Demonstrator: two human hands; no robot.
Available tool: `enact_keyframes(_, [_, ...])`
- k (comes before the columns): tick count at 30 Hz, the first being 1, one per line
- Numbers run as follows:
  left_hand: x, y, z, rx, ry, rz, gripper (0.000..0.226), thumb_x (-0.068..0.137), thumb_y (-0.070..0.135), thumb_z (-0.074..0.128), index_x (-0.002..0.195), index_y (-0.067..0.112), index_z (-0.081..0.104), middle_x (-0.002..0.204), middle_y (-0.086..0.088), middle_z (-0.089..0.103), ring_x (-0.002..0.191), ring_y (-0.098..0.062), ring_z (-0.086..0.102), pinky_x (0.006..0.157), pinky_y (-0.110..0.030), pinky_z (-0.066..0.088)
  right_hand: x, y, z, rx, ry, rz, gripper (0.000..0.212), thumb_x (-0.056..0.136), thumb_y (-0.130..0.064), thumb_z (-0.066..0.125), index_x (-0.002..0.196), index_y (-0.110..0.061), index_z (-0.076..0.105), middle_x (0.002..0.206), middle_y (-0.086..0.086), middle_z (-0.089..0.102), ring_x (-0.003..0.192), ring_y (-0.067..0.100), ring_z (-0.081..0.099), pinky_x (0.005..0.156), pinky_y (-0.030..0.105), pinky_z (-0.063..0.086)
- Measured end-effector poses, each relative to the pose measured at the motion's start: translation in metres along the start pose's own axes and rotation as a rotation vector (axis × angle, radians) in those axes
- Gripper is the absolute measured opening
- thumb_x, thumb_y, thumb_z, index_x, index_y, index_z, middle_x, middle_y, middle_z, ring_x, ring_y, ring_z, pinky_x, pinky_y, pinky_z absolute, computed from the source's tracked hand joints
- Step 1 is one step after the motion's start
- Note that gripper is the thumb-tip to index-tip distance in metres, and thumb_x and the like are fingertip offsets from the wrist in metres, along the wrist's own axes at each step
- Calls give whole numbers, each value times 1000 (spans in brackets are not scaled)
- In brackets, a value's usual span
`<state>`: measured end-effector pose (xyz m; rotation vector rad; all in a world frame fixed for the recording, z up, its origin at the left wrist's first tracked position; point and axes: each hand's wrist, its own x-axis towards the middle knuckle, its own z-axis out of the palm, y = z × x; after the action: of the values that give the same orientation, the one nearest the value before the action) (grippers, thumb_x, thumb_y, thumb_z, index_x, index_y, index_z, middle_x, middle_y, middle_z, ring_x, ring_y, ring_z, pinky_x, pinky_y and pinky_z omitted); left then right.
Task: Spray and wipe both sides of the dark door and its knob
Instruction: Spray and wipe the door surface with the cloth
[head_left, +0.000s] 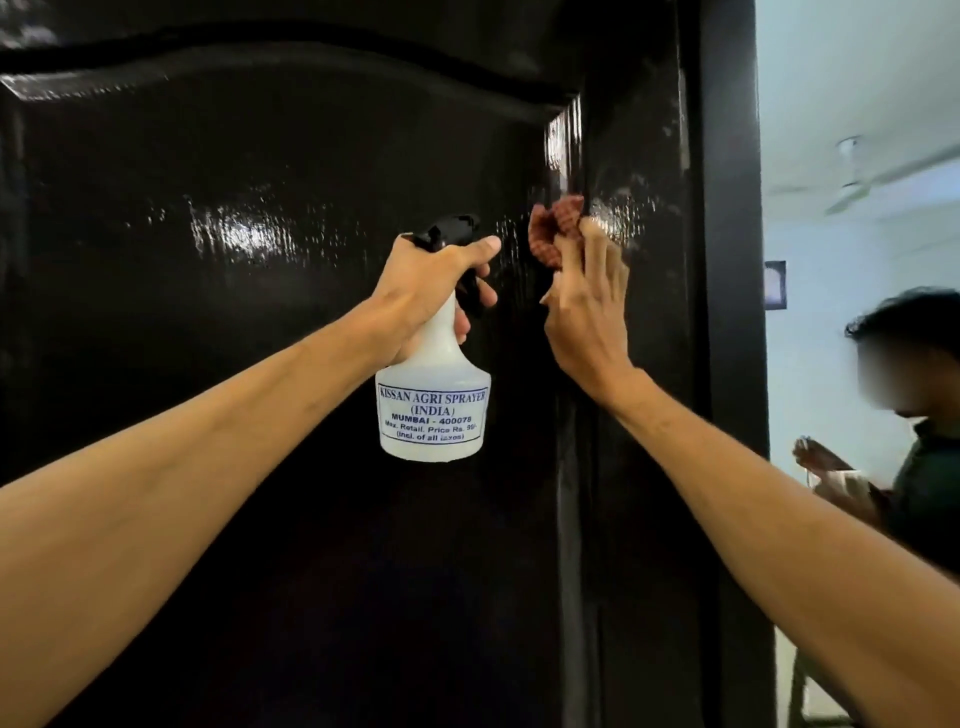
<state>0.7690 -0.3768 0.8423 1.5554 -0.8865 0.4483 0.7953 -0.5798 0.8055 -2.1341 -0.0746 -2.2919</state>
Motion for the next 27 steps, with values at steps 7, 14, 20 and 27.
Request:
enact_keyframes(7, [-42, -35, 37, -34, -67, -70, 35, 99, 34, 71, 89, 1, 69, 82, -18, 78, 36, -26, 49, 46, -30, 48, 9, 9, -12, -63, -114, 4, 51, 88, -5, 42, 138, -2, 50, 151, 20, 40, 133, 34, 40, 113, 44, 32])
enact_keyframes(14, [-88, -76, 49, -70, -95, -131, 32, 99, 34, 71, 90, 4, 70, 82, -17, 76, 37, -28, 48, 46, -30, 46, -171, 2, -28, 22, -215, 16, 62, 90, -6, 45, 152, 1, 39, 145, 17, 34, 129, 34, 41, 111, 41, 35])
enact_keyframes(20, [-135, -115, 62, -80, -108, -204, 27, 100, 31, 71, 93, 5, 70, 83, -18, 76, 35, -27, 48, 45, -28, 46, -123, 18, -29, 8, -216, -2, 66, 84, -5, 54, 150, -7, 47, 146, 11, 33, 132, 29, 39, 111, 39, 33])
enact_keyframes(27, [-172, -150, 75, -73, -118, -238, 28, 100, 30, 72, 99, 2, 71, 83, -16, 77, 36, -28, 51, 50, -38, 52, -267, -1, -41, -42, -383, 58, 63, 97, -15, 47, 157, -2, 34, 161, 18, 15, 147, 33, 27, 115, 47, 33])
